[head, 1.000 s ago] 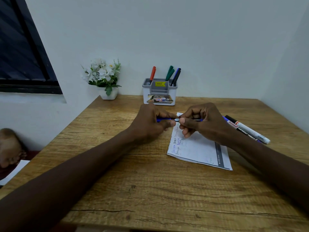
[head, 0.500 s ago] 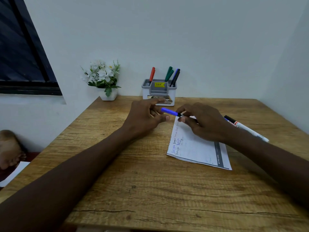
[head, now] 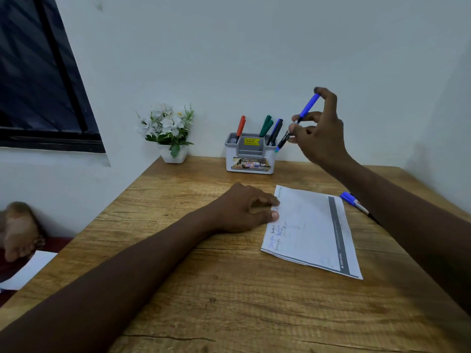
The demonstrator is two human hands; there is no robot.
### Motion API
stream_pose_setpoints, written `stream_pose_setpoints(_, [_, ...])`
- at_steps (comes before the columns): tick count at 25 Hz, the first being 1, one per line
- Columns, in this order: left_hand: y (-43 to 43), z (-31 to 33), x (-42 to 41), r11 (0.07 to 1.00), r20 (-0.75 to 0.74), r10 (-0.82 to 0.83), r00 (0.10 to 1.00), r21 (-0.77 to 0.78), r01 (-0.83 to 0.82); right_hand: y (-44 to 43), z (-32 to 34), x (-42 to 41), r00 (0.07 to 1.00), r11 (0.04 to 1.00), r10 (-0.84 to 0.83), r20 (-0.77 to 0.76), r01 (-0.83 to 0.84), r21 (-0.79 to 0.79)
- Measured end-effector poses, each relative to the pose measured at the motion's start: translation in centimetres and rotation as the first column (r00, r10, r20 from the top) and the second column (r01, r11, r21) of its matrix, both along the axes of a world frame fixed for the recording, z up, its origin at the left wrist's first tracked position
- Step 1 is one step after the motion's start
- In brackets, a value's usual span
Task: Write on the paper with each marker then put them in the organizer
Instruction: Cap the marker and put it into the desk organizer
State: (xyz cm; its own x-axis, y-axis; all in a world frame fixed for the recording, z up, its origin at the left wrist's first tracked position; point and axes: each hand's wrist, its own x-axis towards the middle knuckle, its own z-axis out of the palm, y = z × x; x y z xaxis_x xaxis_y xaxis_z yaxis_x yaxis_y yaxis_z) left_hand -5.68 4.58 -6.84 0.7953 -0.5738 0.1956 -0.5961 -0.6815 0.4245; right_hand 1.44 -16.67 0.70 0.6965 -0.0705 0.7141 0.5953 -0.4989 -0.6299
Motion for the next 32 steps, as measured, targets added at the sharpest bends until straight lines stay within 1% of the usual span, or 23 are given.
stream_pose_setpoints(2, [0.2,-0.1,0.1,0.999,-0.021,-0.011,1.000,-0.036,0.010,1.3,0.8,1.6,0.999,0.998,-0.037,0.013,0.036,0.052])
stream_pose_setpoints(4, [0.3,-0.1,0.2,0.999,-0.028,-0.013,1.000,-0.050,0.012,2.9,1.3,2.9,1.000,0.996,-0.020,0.017,0.019,0.090])
stream_pose_setpoints(8, [0.2,0.0,0.3,0.999,-0.033,-0.018,0.999,-0.035,0.017,6.6,1.5,4.9,1.000,0.995,0.009,0.017,-0.011,0.096])
stream_pose_setpoints(10, [0.1,0.0,0.4,0.999,-0.025,-0.027,0.999,-0.023,0.027,8.0,1.2,6.0,1.000,0.997,0.022,-0.015,-0.021,0.071])
stream_pose_setpoints(12, [0.2,-0.1,0.5,0.999,-0.028,-0.029,0.999,-0.020,0.028,9.1,0.7,7.1,0.999,1.000,0.018,-0.036,-0.017,0.010])
stream_pose_setpoints(17, [0.2,-0.1,0.6,0.999,-0.011,-0.042,0.999,-0.025,0.042,10.2,-0.3,8.5,0.993,0.994,-0.028,-0.114,0.015,-0.110])
stream_pose_setpoints(21, [0.3,-0.2,0.8,0.999,-0.012,-0.041,0.999,-0.022,0.041,9.9,-1.3,10.2,0.971,0.992,-0.005,-0.241,-0.026,-0.122])
stream_pose_setpoints(24, [0.3,-0.3,0.9,0.999,-0.008,-0.034,0.999,-0.028,0.034,9.7,-1.5,10.2,0.962,0.982,-0.022,-0.270,-0.030,-0.185])
stream_pose_setpoints(26, [0.3,-0.3,0.9,0.999,-0.009,-0.033,0.999,-0.032,0.032,9.4,-1.3,9.5,0.965,0.979,-0.040,-0.258,-0.013,-0.203])
stream_pose_setpoints(29, [0.4,-0.4,0.9,0.998,0.018,-0.035,0.999,-0.048,0.036,8.4,-0.9,8.0,0.985,0.970,-0.085,-0.152,0.047,-0.237])
stream_pose_setpoints(32, [0.4,-0.7,1.0,0.997,0.065,-0.036,0.997,-0.070,0.041,6.1,-1.1,5.1,0.996,0.960,-0.048,-0.073,0.025,-0.280])
